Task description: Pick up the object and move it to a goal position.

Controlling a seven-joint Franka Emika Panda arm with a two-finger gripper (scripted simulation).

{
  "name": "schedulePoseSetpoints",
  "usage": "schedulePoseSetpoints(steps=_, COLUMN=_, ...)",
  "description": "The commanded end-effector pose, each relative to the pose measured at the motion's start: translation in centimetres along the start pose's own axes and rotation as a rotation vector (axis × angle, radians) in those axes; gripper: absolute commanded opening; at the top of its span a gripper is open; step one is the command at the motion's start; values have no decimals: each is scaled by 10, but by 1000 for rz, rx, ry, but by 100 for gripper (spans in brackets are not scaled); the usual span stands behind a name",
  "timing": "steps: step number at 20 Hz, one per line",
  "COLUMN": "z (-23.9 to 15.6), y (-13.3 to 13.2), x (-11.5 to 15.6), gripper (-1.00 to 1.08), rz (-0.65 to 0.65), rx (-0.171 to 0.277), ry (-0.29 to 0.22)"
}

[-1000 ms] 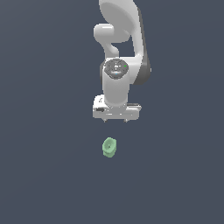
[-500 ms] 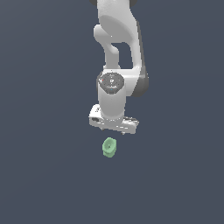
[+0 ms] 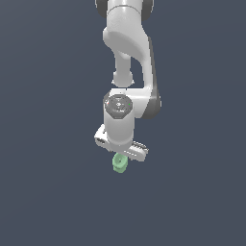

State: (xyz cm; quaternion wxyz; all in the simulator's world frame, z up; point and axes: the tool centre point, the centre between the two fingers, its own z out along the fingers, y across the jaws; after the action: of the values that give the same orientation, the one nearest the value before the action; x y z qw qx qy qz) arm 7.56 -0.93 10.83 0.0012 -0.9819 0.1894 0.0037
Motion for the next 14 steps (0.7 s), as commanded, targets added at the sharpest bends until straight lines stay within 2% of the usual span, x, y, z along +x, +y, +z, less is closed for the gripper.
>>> schedulePoseSetpoints(steps=1, z=3, y=0, x=6, gripper=100, rz=22, rx=0, ry=5)
schedulePoseSetpoints(steps=9, z=7, y=0, x=8, gripper=100, rz=34, rx=-1, ry=7)
schedulePoseSetpoints(steps=14, z=26, y=0, x=8, gripper=100, rz=35, rx=-1, ry=7)
